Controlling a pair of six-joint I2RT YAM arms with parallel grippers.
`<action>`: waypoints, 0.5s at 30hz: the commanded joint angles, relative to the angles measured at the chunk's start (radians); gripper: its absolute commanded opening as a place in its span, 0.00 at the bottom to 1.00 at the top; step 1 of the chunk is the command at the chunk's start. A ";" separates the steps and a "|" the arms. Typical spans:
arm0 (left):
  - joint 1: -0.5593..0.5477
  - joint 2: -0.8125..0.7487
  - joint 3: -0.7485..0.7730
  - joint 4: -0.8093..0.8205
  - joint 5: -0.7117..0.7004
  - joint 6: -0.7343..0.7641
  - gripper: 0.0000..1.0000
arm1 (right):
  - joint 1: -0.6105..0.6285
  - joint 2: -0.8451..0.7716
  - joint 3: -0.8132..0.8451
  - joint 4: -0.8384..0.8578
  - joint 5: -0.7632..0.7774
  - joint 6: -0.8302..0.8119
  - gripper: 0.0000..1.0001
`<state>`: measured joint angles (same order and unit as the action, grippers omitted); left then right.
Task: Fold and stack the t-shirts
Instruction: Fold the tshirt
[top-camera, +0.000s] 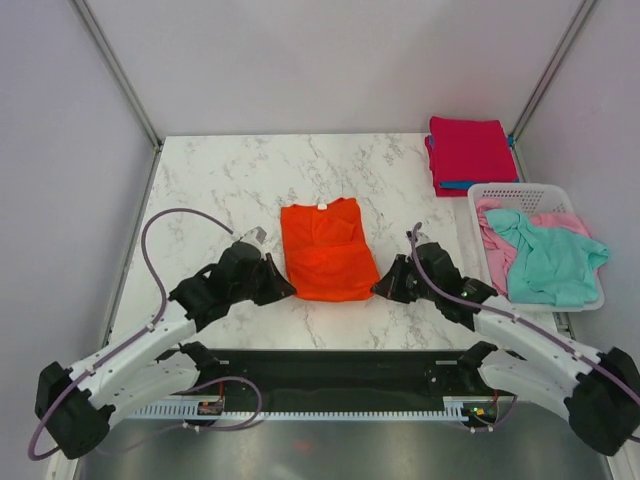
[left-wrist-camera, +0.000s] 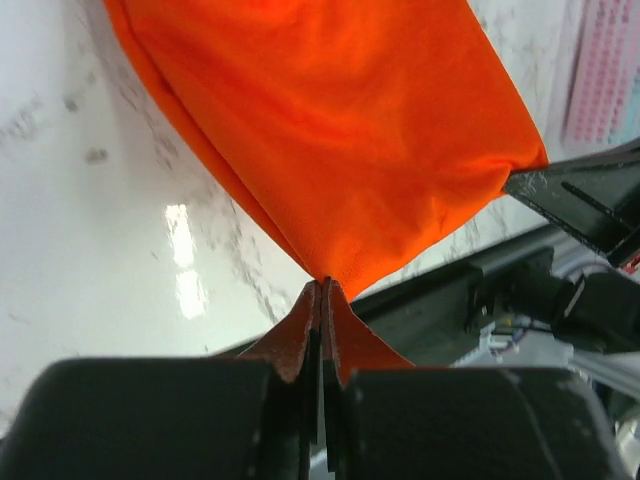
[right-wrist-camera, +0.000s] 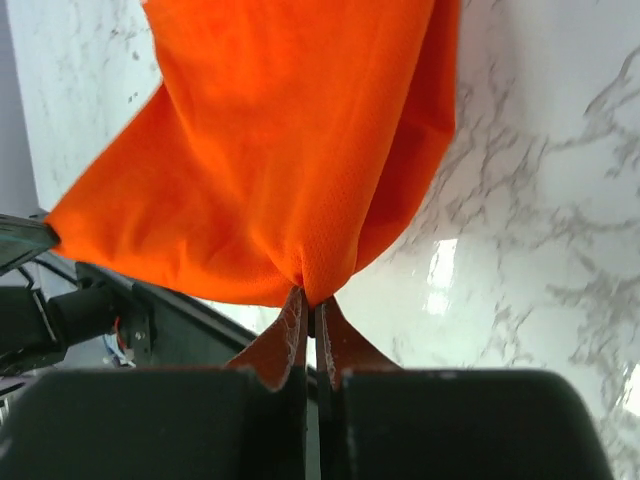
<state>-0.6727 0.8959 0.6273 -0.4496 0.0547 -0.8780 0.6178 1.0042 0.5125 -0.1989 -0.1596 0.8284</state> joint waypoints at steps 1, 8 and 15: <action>-0.117 -0.122 -0.011 -0.161 -0.032 -0.123 0.02 | 0.100 -0.148 -0.019 -0.186 0.110 0.135 0.00; -0.237 -0.255 0.074 -0.345 -0.047 -0.240 0.02 | 0.237 -0.325 0.121 -0.396 0.224 0.221 0.00; -0.235 -0.195 0.302 -0.498 -0.223 -0.167 0.02 | 0.238 -0.130 0.397 -0.534 0.371 0.080 0.00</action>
<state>-0.9054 0.6708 0.8330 -0.8478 -0.0494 -1.0512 0.8555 0.8055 0.8074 -0.6514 0.0822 0.9741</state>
